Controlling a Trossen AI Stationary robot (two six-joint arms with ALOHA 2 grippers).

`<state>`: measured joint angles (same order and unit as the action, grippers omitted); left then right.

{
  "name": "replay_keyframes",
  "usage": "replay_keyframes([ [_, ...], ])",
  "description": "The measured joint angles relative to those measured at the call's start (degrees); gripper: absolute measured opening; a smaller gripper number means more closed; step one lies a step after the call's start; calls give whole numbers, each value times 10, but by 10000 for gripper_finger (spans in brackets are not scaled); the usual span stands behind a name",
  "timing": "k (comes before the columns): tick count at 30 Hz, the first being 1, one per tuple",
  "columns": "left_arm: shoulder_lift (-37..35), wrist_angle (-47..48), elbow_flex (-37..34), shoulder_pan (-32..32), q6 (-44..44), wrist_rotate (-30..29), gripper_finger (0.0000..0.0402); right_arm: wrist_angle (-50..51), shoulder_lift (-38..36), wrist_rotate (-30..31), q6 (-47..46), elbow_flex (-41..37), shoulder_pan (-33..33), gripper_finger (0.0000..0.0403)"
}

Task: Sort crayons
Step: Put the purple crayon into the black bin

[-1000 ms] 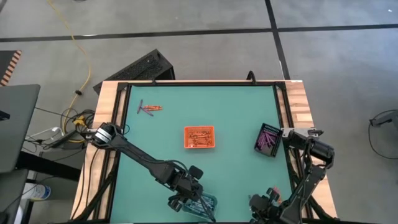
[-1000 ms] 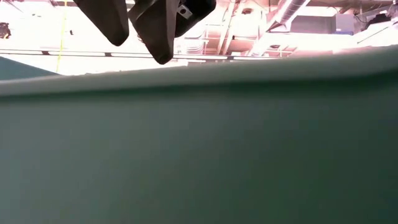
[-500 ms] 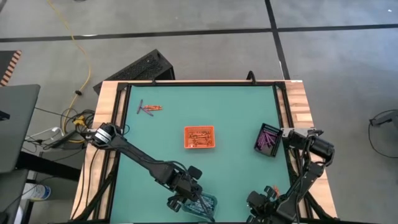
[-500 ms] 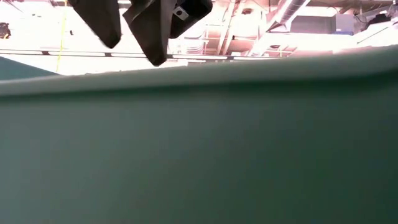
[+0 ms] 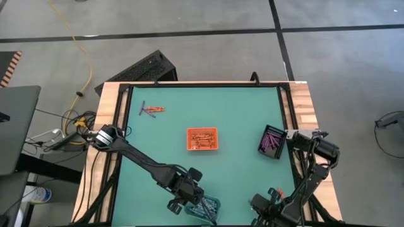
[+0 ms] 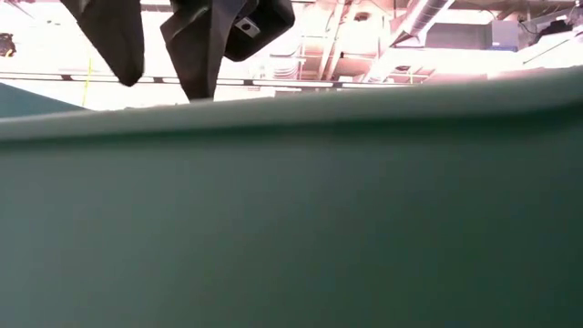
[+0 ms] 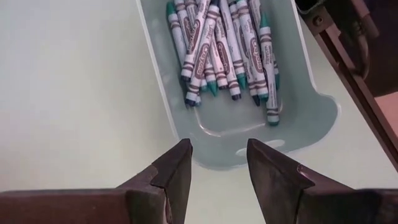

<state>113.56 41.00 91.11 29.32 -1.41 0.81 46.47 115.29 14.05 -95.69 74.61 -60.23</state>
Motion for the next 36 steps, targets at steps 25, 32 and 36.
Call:
replay_keyframes([
  [25, 0, 0, 0, 1, -25, -44, 142, 332, 5, 129, 33, 144, 40, 0],
  [32, 0, 5, 0, 7, -23, -45, 142, 427, -9, 137, 10, 127, 80, 0],
  [36, 0, 7, 0, 10, -23, -45, 142, 434, -44, 146, -12, 84, 110, 0],
])
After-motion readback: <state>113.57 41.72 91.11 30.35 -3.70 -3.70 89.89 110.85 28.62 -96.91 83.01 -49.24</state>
